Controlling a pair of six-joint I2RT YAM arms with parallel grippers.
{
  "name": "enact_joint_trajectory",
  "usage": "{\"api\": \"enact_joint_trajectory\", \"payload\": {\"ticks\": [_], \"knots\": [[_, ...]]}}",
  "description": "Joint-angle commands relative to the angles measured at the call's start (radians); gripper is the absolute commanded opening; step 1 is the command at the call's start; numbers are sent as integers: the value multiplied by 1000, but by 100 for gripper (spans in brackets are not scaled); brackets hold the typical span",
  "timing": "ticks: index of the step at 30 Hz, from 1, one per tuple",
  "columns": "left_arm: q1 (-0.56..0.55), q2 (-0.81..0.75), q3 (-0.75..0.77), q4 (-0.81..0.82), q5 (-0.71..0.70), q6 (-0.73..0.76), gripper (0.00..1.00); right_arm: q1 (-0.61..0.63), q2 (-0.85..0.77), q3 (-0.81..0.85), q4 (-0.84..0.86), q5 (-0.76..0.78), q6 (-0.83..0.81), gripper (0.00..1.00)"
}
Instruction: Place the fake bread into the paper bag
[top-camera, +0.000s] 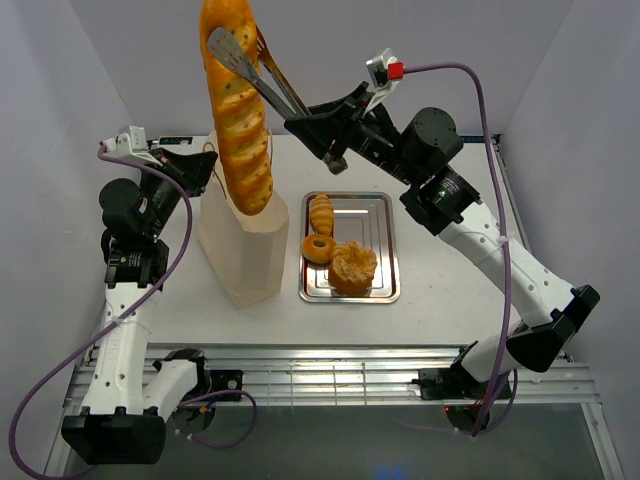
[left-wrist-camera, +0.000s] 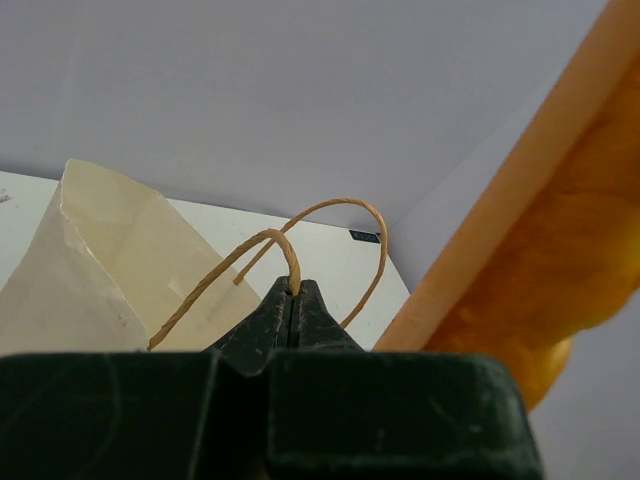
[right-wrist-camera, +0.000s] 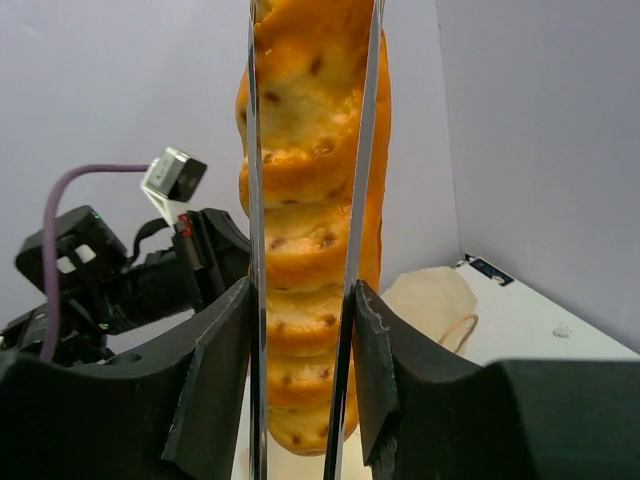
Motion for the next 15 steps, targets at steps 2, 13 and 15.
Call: {"api": "enact_joint_trajectory", "payload": {"ticks": [2,13,15], "knots": [[1,-59,-49,53,-10,-19,0,11,-38,-21,164,118,-48,8],[1,-85,-55,43,-44,-23,0,20,-84,-90,47,105,13,8],[2,-90,-64,53,-42,-34,0,19,-103,-122,27,92,34,8]]}}
